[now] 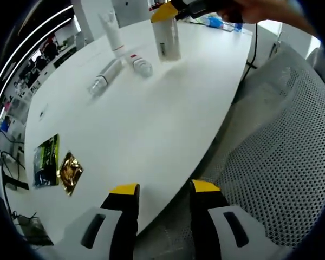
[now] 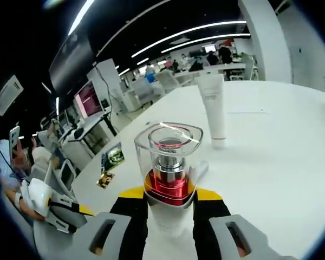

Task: Arrange the skincare products in the storage area until every visible bottle or jar stands upright without overlapping.

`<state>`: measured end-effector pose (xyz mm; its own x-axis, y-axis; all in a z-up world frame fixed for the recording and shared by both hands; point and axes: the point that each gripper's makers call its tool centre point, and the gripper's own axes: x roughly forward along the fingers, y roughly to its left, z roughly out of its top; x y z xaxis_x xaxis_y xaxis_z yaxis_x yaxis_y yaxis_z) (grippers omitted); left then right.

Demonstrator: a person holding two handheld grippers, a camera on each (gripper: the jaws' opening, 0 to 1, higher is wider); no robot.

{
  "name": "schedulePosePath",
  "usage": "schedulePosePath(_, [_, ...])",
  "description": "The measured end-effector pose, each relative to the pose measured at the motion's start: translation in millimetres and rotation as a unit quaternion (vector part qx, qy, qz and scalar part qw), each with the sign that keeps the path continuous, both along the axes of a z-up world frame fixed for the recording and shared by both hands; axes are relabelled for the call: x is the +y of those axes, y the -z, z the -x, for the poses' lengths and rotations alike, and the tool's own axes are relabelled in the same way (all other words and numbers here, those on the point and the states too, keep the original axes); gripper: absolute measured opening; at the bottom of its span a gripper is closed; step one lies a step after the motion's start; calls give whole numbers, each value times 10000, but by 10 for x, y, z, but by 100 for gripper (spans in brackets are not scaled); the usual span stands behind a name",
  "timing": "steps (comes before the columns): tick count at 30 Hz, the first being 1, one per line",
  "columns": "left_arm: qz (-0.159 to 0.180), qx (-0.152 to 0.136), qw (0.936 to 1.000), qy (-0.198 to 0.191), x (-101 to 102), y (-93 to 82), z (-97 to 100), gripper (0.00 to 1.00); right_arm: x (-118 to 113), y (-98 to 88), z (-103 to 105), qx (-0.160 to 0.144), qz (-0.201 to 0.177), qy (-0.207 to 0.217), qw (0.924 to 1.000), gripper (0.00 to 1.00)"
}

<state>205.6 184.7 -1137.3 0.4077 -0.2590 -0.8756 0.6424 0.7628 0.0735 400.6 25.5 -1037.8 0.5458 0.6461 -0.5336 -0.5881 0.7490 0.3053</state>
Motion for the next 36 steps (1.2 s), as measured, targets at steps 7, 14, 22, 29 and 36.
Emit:
schedulePosePath(7, [25,80,9999,90,-20,12,34,31,-120,33,-152,-54,116,228,9997,24])
schedulePosePath(14, [15,-136,9999,31,11,-57,-24,22,-269,74,-263,-125,293,351,9989,24])
schedulePosePath(22, [-113,-150,9998,92,37,-44,-24,24,-393,24,-434,-238,268,617,9974,24])
schedulePosePath(29, [-164,-164,9997,102,49,-40,-29,24,-399,19,-461,-274,273,670,9970,24])
schedulePosePath(36, [-221,-118,9995,170,51,-26,-10,23,-376,29,-531,-263,248,720,9967,24])
